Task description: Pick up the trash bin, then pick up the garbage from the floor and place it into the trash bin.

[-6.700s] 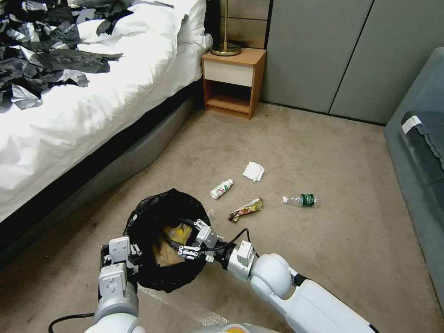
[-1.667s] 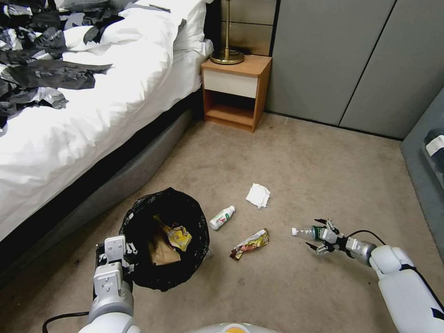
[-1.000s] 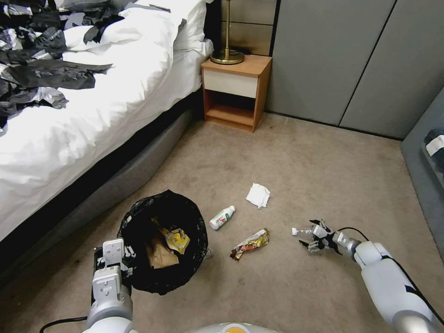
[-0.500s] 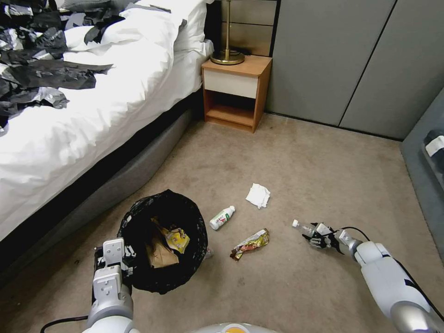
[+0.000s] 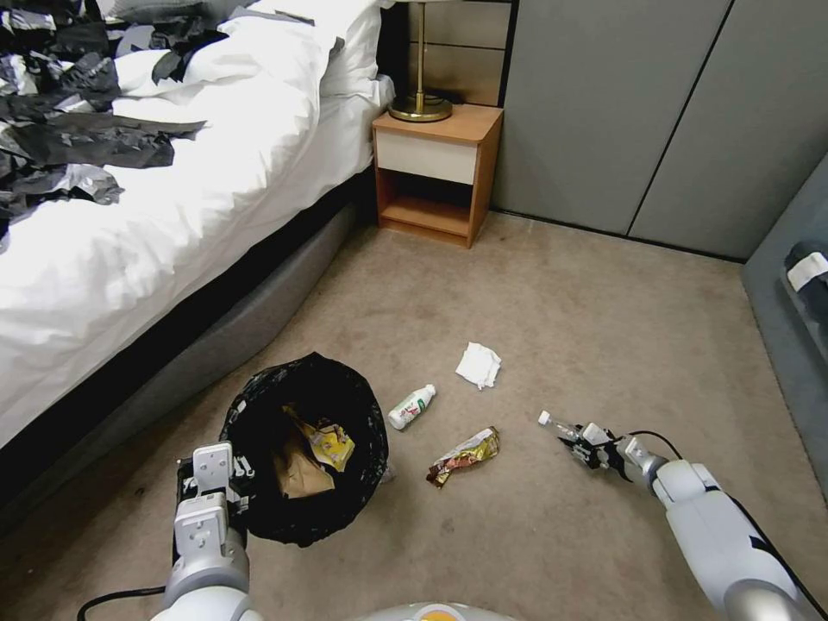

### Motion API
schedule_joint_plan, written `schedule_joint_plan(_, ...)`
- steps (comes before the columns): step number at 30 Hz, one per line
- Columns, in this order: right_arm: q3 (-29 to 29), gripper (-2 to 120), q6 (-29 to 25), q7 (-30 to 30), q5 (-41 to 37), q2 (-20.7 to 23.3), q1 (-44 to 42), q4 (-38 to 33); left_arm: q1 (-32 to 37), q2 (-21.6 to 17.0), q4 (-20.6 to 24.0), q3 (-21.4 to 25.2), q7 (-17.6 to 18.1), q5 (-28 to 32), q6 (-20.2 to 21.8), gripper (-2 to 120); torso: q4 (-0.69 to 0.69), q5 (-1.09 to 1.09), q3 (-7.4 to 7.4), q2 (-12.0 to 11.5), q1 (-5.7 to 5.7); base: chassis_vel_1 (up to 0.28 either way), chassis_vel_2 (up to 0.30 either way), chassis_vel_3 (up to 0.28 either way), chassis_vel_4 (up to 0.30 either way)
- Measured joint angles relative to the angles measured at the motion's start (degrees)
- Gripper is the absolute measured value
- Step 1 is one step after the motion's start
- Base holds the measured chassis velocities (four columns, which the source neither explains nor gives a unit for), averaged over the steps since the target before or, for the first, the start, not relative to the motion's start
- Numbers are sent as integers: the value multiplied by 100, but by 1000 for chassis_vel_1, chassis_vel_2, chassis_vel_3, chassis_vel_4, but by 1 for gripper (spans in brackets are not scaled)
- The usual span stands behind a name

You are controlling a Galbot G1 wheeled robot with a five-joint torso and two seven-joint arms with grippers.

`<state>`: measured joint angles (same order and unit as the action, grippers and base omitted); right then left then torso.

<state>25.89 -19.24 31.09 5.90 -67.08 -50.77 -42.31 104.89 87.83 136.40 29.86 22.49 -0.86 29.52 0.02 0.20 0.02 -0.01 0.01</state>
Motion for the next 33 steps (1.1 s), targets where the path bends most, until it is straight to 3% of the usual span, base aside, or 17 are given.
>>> schedule_joint_plan(1, -107, 25, 43, -185, -502, 32, -180, -451, -9, -6, -6, -5, -2, 5, 2, 0, -1, -5, 0, 0, 0, 0, 0, 0, 0)
schedule_joint_plan(2, -107, 25, 43, -185, -502, 32, -180, -451, -9, -6, -6, -5, -2, 5, 2, 0, -1, -5, 0, 0, 0, 0, 0, 0, 0)
schedule_joint_plan(4, -345, 23, -16, -557, -1505, 97, -541, -1581, -30, -32, -25, -9, -4, 20, 8, 0, -2, -20, -1, 0, 0, 0, 0, 0, 0)
schedule_joint_plan(5, -468, 23, -77, -646, -1992, 114, -715, -2257, -30, -51, -31, -8, -5, 25, 11, 0, -4, -13, 0, 0, 0, 0, 0, 0, 0)
schedule_joint_plan(7, -527, 23, -121, -673, -2226, 119, -793, -2631, -30, -64, -35, -7, -5, 29, 12, 0, -2, -11, -1, 0, 0, 0, 0, 0, 0)
schedule_joint_plan(9, -837, 23, -277, -785, -2912, 121, -1022, -4061, -41, -103, -64, 1, -7, 43, 13, 0, 0, -26, -2, 0, 0, 0, 0, 0, 0)
schedule_joint_plan(11, -936, 23, -280, -811, -3007, 116, -1055, -4341, -45, -105, -70, 1, -7, 46, 13, 0, -1, -22, -2, 0, 0, 0, 0, 0, 0)
schedule_joint_plan(14, -1531, 23, -121, -940, -3377, 60, -1130, -5823, -92, -92, -103, -25, -9, 54, 14, 0, -4, -24, -2, 0, 0, 0, 0, 0, 0)
schedule_joint_plan(16, -1763, 23, -20, -998, -3414, 34, -1130, -6210, -104, -85, -116, -43, -11, 54, 14, 0, -1, -18, -2, 1, 0, 0, 0, 0, 0)
schedule_joint_plan(22, -2833, 23, 178, -1316, -3248, 99, -1042, -6636, -138, -85, -160, -65, -10, 54, 14, 0, -4, -22, -2, 0, 0, 0, 0, 0, 0)
schedule_joint_plan(27, -3634, 23, 248, -1490, -2890, -24, -831, -6230, -163, -64, -183, -104, -11, 46, 15, 0, -2, -20, -2, 0, 0, 0, 0, 0, 0)
schedule_joint_plan(33, -4059, 23, 319, -1539, -2678, -200, -726, -5673, -171, -62, -186, -121, -12, 27, 14, 0, -3, -20, -2, 0, -1, 0, 0, 0, 0)
